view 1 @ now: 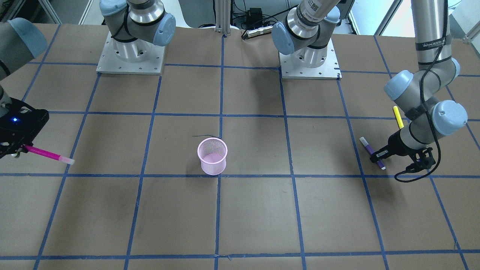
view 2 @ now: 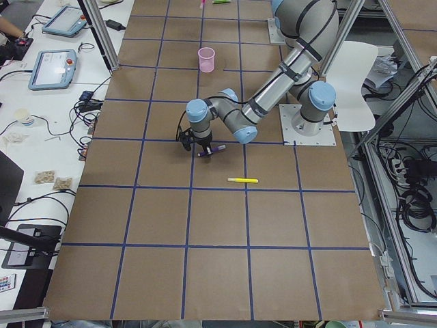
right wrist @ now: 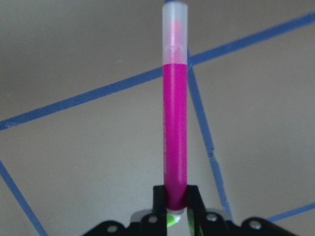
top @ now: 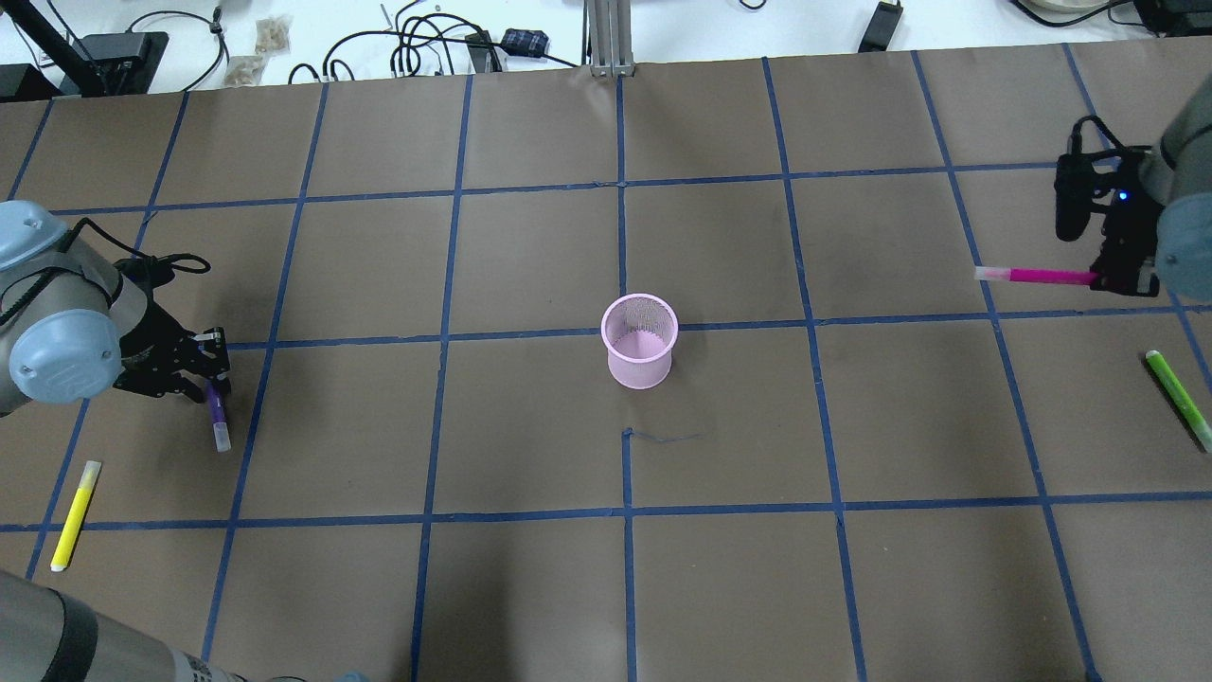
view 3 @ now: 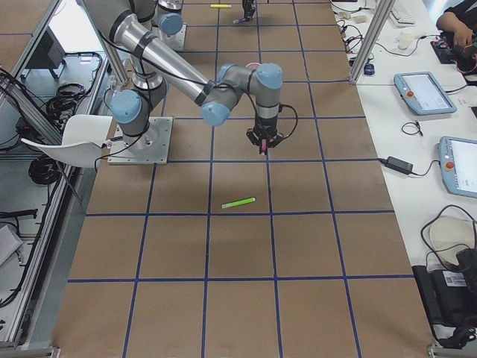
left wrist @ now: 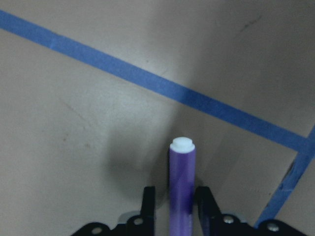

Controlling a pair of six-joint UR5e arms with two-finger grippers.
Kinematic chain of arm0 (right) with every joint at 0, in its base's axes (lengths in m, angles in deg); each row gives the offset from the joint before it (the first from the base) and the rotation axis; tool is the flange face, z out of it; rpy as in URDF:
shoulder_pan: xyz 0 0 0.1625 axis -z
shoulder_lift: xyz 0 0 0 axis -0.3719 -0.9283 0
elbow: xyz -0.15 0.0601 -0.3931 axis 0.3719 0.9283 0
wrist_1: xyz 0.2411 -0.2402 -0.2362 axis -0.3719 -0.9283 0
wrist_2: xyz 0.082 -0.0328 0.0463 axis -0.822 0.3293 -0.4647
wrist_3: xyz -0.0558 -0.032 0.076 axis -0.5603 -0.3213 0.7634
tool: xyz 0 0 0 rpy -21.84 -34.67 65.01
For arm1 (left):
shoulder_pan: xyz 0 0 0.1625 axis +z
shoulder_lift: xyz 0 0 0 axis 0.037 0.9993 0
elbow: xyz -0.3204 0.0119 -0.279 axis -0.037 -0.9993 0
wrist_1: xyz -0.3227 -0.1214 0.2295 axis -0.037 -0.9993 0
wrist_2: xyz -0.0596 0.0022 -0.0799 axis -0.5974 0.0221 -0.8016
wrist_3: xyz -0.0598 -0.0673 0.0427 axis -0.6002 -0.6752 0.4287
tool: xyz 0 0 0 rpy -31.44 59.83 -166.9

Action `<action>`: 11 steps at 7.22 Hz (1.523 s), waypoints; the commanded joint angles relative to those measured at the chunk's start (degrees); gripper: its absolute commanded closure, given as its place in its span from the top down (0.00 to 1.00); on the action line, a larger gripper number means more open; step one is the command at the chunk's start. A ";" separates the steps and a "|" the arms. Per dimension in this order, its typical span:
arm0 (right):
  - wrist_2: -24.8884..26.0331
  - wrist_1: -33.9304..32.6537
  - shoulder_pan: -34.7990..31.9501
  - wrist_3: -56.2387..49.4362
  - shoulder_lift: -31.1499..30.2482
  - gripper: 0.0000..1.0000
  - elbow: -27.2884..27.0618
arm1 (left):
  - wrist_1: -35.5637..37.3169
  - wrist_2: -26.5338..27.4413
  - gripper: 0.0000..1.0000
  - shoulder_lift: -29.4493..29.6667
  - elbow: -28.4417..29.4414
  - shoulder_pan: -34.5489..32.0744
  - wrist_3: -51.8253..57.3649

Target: Insert purple and pink pens into pink cup

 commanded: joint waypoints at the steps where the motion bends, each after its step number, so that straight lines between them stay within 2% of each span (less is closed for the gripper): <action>1: 5.06 7.79 -12.77 9.70 0.18 0.00 6.78 | 0.11 -0.12 0.18 0.07 0.05 0.00 0.33; 2: 8.40 9.23 -17.61 12.21 0.52 0.00 8.28 | 0.20 -0.21 0.00 -0.36 0.05 0.00 0.33; 3: 11.66 10.02 -22.27 12.59 1.14 0.00 9.60 | 0.20 -0.12 0.00 -0.97 0.13 -0.26 -0.11; 5: 20.09 15.10 -33.07 21.41 2.71 0.00 11.71 | 0.29 0.32 0.00 -1.33 0.66 -0.61 0.16; 7: 23.62 20.02 -41.61 25.84 6.74 0.00 16.36 | -0.85 0.32 0.00 -2.64 2.50 -1.40 0.06; 9: 24.43 25.73 -46.64 31.71 9.92 0.00 19.36 | -1.03 0.49 0.00 -3.88 1.98 -3.33 0.15; 11: 23.91 27.61 -48.67 34.47 11.59 0.00 19.37 | -1.38 -0.20 0.00 -4.40 1.98 -4.04 0.24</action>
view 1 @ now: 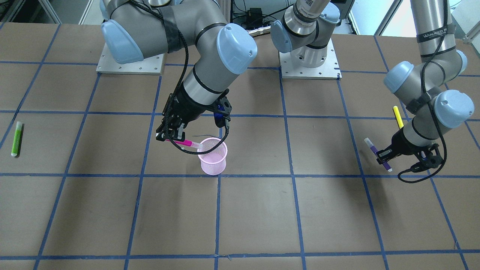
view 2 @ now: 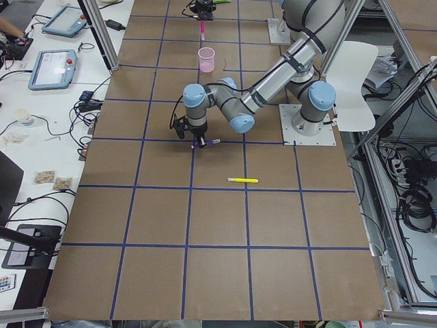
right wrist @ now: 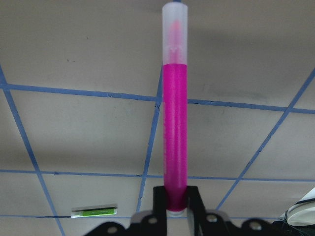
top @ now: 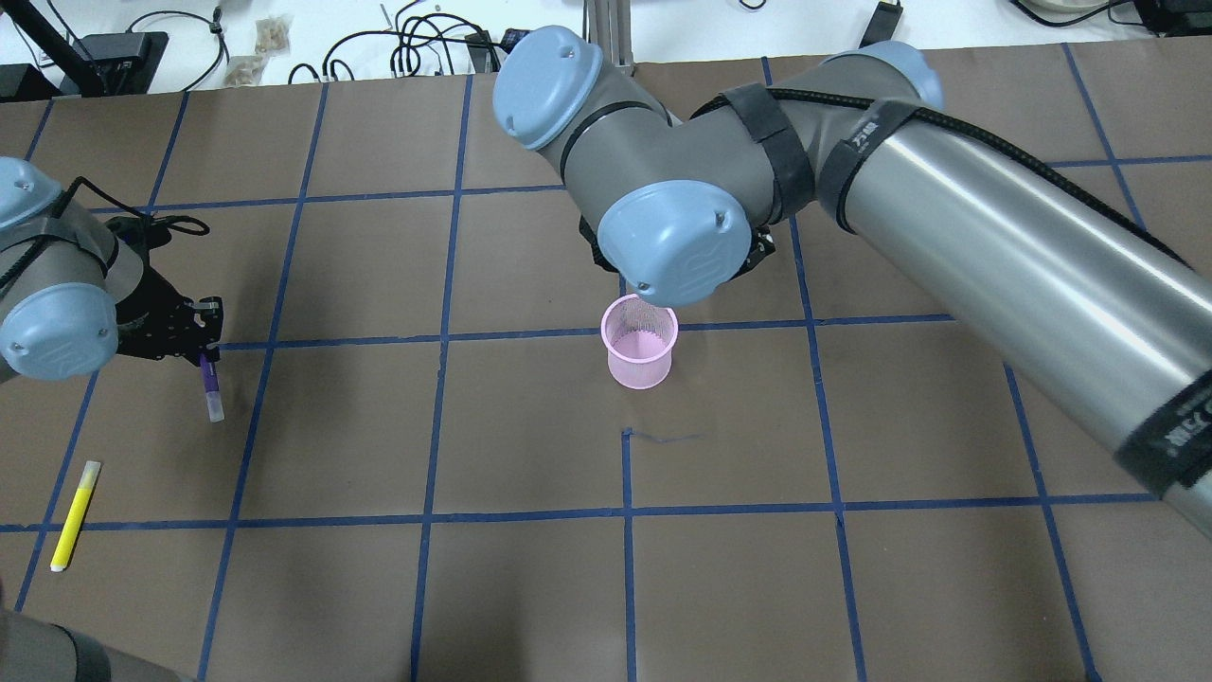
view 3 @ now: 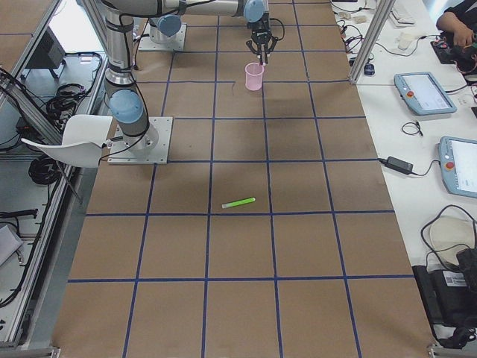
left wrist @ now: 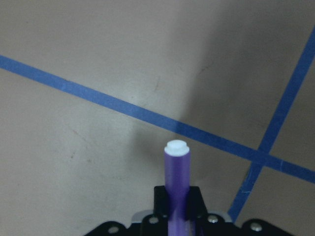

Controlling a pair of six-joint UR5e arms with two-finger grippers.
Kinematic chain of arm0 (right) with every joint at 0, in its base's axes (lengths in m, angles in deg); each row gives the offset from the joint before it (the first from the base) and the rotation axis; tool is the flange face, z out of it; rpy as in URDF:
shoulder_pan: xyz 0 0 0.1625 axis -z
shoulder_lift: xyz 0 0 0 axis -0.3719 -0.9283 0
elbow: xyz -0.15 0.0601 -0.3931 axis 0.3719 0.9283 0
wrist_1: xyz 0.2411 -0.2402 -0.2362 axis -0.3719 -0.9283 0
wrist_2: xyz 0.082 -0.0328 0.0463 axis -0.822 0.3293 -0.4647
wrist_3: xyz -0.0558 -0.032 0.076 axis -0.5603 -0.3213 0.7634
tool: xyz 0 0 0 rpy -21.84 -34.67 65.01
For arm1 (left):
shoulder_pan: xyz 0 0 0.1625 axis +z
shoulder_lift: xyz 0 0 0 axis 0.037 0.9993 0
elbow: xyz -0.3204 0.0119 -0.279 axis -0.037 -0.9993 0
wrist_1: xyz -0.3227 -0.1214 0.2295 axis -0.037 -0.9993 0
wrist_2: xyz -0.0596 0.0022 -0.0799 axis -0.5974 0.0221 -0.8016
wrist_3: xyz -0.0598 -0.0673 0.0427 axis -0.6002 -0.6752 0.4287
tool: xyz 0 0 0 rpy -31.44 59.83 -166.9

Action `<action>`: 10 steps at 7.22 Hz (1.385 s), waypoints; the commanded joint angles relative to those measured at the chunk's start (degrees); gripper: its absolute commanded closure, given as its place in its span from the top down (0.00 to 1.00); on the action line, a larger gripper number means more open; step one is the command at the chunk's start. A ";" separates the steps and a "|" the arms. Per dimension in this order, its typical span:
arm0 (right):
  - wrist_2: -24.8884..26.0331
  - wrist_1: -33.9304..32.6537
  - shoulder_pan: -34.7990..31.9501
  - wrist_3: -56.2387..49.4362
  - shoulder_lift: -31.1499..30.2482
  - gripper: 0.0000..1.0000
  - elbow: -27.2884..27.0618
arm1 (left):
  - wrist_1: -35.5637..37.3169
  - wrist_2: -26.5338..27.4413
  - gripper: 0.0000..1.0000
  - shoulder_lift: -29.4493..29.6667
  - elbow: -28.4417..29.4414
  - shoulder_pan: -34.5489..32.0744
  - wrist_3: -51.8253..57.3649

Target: Insert purple and pink pens into pink cup

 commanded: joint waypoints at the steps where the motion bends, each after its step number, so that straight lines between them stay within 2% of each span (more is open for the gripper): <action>1: -0.11 1.08 -2.89 2.09 1.92 0.00 0.61 | -0.28 -0.63 0.00 -1.33 -0.07 -1.28 -0.02; 3: -0.11 1.08 -4.13 4.02 3.77 0.00 0.44 | -0.37 -0.90 0.00 -3.17 -0.16 -4.79 -0.19; 6: -0.11 1.08 -4.57 5.35 4.56 0.00 0.27 | -0.46 -0.90 0.00 -3.44 -0.16 -5.07 -0.19; 8: -0.20 2.04 -4.83 12.34 5.78 0.00 0.27 | -0.64 -1.16 0.00 -4.84 -0.16 -5.24 -0.11; 10: -0.20 2.13 -5.36 12.56 5.97 0.00 0.27 | -0.72 -3.01 0.00 -6.08 -0.16 -5.33 -0.19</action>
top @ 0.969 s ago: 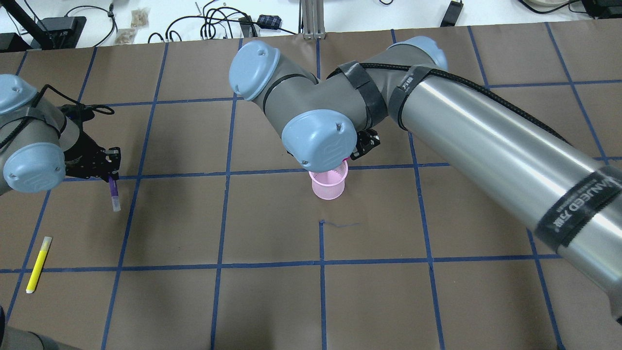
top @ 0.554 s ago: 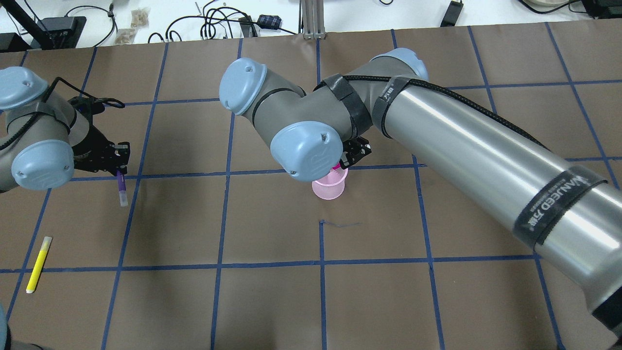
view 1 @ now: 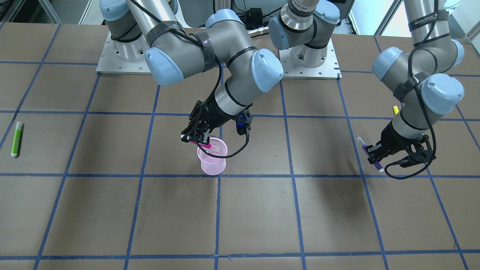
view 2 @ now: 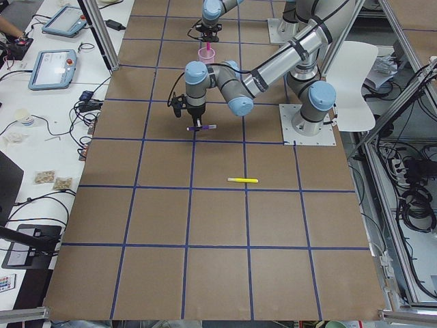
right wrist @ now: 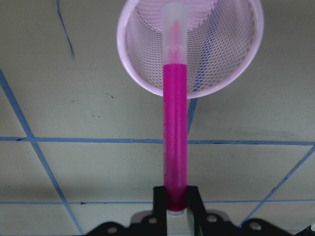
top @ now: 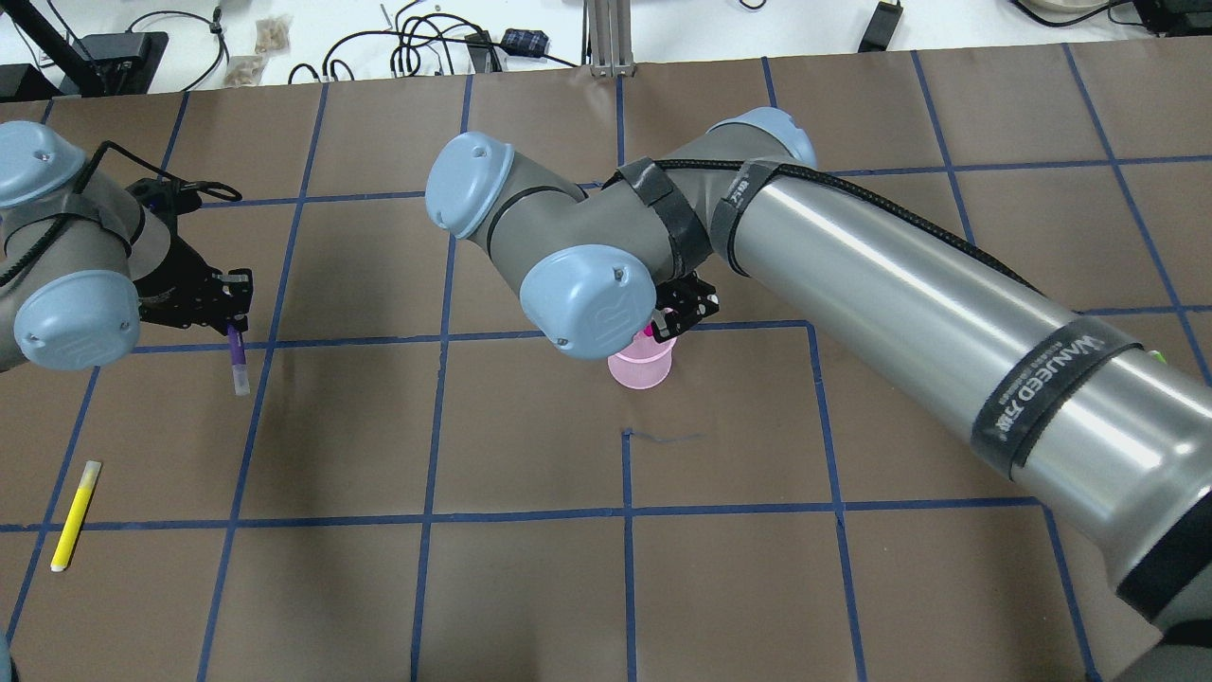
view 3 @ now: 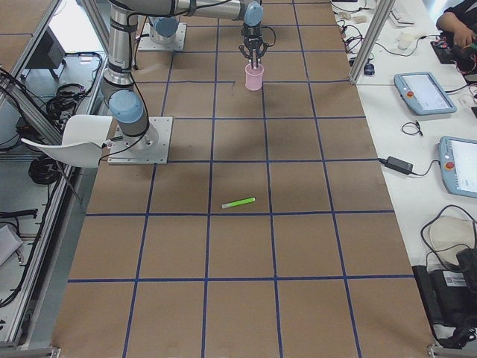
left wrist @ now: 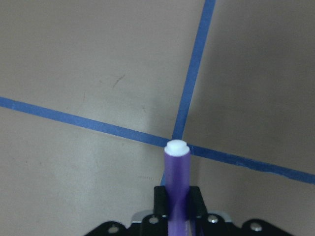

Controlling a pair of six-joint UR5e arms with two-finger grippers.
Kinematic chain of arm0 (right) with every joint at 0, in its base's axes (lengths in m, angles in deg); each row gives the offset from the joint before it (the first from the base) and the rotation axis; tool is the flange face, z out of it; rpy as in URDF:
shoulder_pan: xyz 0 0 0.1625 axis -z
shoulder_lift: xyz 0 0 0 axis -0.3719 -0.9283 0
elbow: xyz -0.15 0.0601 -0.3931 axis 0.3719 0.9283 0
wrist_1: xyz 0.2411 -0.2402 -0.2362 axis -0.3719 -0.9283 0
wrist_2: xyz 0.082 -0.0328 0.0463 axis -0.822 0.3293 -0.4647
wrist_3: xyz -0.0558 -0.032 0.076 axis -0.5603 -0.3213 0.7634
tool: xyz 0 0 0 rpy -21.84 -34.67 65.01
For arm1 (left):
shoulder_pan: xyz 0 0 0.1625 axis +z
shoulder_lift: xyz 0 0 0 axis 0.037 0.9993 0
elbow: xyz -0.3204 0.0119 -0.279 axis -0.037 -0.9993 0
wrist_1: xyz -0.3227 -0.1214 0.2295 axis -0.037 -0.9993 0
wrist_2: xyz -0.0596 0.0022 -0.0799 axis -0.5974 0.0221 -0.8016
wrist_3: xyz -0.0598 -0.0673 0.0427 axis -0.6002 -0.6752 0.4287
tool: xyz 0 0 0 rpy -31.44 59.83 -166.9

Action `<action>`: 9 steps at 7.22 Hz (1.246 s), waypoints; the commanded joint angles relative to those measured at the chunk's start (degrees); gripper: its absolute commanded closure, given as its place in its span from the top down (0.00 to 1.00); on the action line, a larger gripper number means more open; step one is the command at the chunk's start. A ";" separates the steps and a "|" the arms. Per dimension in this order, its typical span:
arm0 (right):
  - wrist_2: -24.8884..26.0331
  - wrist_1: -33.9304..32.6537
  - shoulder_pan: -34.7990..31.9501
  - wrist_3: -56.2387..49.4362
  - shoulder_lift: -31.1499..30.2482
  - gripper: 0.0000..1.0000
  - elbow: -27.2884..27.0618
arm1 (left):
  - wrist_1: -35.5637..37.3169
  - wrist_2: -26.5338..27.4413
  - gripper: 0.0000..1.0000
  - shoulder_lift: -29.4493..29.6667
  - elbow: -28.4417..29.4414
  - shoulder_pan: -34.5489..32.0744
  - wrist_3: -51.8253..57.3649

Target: Insert purple and pink pens into pink cup

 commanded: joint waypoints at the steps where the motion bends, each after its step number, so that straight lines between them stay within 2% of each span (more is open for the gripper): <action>1: 0.00 0.14 -0.64 0.79 0.41 0.04 0.18 | -0.08 -0.89 0.00 -1.43 0.00 -0.05 0.06; 2: 0.08 -0.47 -1.43 0.79 0.50 0.42 0.19 | -0.08 -0.89 0.00 -2.13 0.00 -0.13 0.07; 3: 0.08 -1.08 -1.43 0.79 0.67 0.64 0.19 | -0.25 -0.89 0.00 -2.83 0.00 -0.92 -0.02; 4: 0.00 -1.78 -1.43 0.79 0.76 0.94 0.27 | -0.34 -0.71 0.00 -3.19 0.09 -2.06 -0.02; 5: -0.09 -1.79 -1.00 0.61 0.33 1.00 0.45 | -0.34 -0.71 0.00 -3.28 0.09 -2.24 -0.02; 6: -0.35 -1.71 1.27 0.52 -1.42 1.00 1.41 | -0.34 -0.80 0.00 -4.32 0.09 -2.51 -0.02; 7: -2.62 -1.79 5.03 0.87 -3.96 1.00 1.50 | -0.34 -1.06 0.00 -5.64 0.09 -3.47 -0.02; 8: -3.51 -1.10 11.86 6.62 -7.29 1.00 1.33 | -0.25 -2.20 0.00 -6.61 0.17 -7.48 -0.98; 9: -12.83 -1.00 18.62 12.16 -11.24 1.00 1.33 | 0.53 -2.03 0.00 -7.40 0.70 -12.48 -8.04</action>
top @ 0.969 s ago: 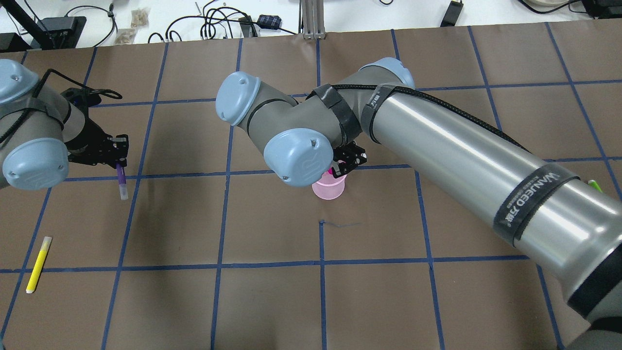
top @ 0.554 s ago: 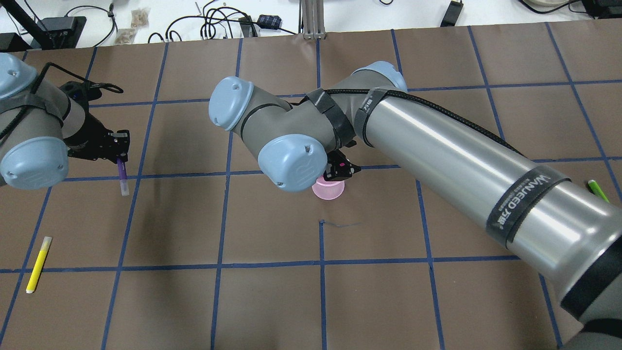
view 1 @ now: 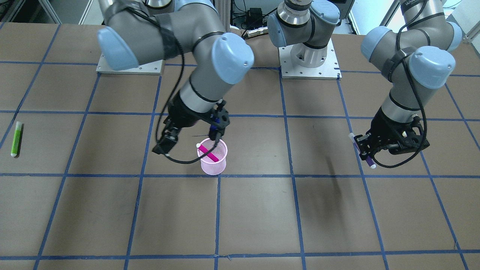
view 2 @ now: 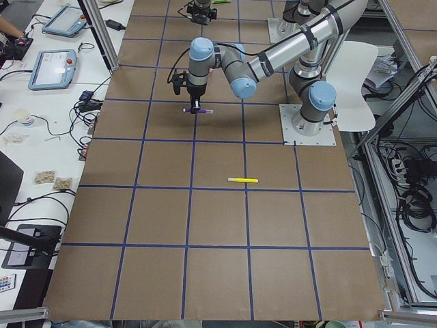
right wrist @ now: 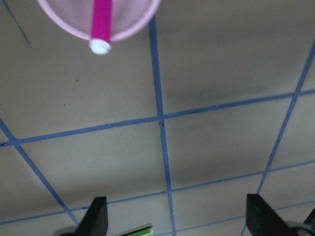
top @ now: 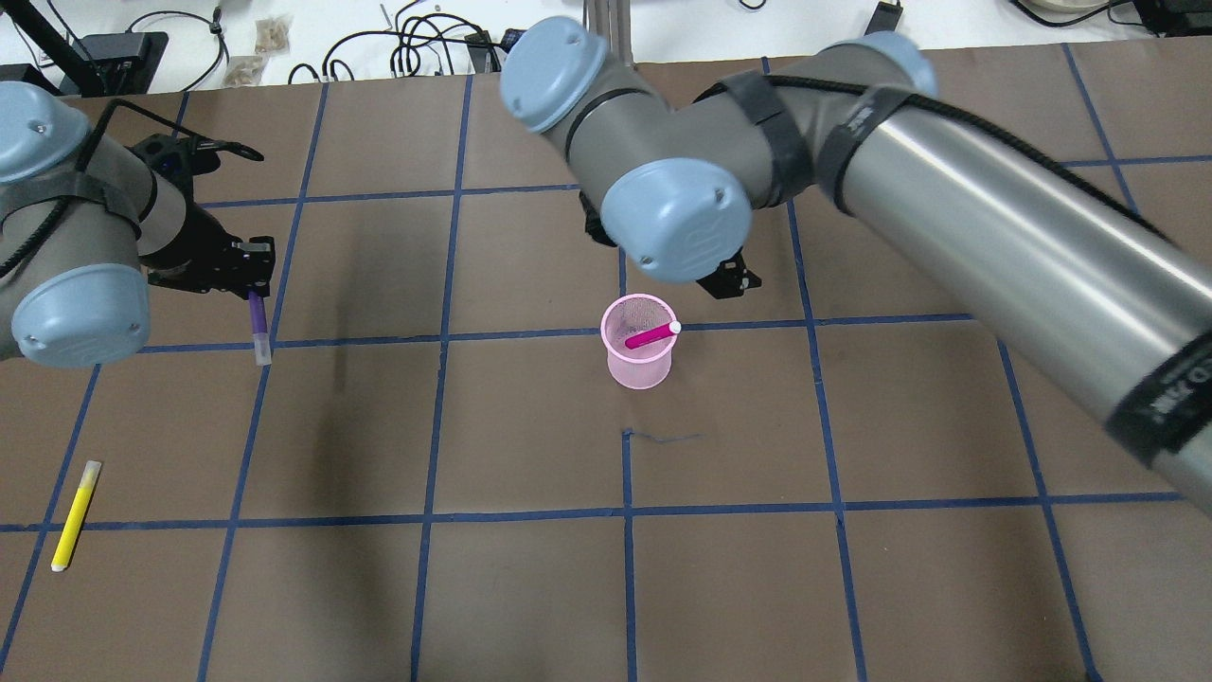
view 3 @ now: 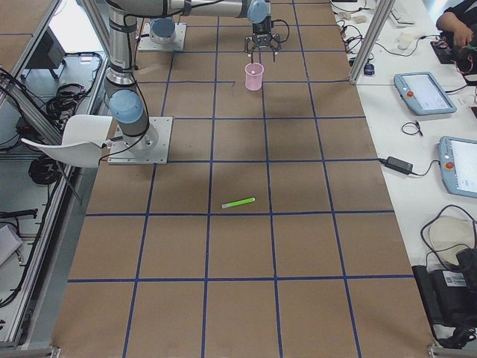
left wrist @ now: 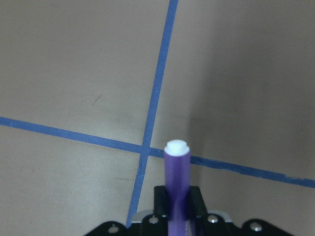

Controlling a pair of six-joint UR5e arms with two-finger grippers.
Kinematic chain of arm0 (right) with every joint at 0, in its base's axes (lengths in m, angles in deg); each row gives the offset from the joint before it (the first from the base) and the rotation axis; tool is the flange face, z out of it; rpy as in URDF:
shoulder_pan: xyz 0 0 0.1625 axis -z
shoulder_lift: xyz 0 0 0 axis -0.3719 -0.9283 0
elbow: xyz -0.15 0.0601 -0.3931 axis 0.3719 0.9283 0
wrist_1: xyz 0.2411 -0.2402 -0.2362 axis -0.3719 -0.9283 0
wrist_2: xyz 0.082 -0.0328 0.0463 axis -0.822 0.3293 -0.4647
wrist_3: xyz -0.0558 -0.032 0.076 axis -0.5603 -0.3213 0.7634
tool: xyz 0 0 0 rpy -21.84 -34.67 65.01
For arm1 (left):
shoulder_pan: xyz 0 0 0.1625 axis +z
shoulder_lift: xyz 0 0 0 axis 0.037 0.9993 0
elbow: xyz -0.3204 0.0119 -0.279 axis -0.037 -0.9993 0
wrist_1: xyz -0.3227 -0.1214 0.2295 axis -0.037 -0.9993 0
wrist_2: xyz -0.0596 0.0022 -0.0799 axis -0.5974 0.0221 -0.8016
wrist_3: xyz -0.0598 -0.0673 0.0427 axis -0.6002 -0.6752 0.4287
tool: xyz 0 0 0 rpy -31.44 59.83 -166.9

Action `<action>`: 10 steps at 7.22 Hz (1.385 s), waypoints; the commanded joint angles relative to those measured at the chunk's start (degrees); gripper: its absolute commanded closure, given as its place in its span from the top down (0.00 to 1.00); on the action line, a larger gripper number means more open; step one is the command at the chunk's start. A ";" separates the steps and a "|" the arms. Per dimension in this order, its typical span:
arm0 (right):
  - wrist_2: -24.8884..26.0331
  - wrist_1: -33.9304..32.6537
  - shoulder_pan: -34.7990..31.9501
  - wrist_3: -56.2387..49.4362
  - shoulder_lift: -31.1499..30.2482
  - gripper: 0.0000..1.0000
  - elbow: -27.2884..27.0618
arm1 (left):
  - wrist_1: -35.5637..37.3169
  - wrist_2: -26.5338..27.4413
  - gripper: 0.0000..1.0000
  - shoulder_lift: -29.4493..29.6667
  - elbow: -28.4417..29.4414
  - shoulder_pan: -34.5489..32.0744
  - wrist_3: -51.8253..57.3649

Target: Insert purple and pink pens into pink cup

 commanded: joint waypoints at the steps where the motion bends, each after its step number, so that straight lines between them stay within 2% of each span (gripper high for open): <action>1: -13.32 2.55 14.49 16.54 -8.88 1.00 -0.17 | 2.63 0.18 0.00 -1.88 0.67 -11.01 -12.33; 3: -22.39 7.99 22.79 29.68 -12.17 1.00 -0.79 | 9.19 0.71 0.00 -1.55 0.68 -21.65 -22.81; 4: -23.04 8.19 22.73 35.75 -13.05 1.00 -1.40 | 14.28 6.63 0.00 -1.02 0.59 -27.19 -24.34; 5: -30.71 7.76 22.73 45.12 -14.19 1.00 -2.19 | 17.21 10.08 0.00 -1.27 0.59 -33.51 -29.93; 6: -34.44 6.80 22.73 47.12 -15.07 1.00 -4.20 | 17.50 12.03 0.00 -1.88 0.07 -38.88 -34.77; 7: -34.91 2.18 22.65 47.93 -16.29 1.00 -7.61 | 20.37 16.84 0.00 -0.58 0.06 -42.58 -37.34; 8: -35.00 -3.09 22.73 48.55 -17.70 1.00 -12.43 | 25.97 17.75 0.00 0.39 -0.29 -44.54 -40.41; 9: -33.61 -5.06 22.91 48.38 -21.19 1.00 -15.44 | 28.37 17.94 0.00 0.83 -0.55 -45.60 -40.61; 10: -33.51 -4.99 23.43 48.46 -22.01 1.00 -15.29 | 32.23 20.38 0.00 1.88 -1.68 -45.70 -41.14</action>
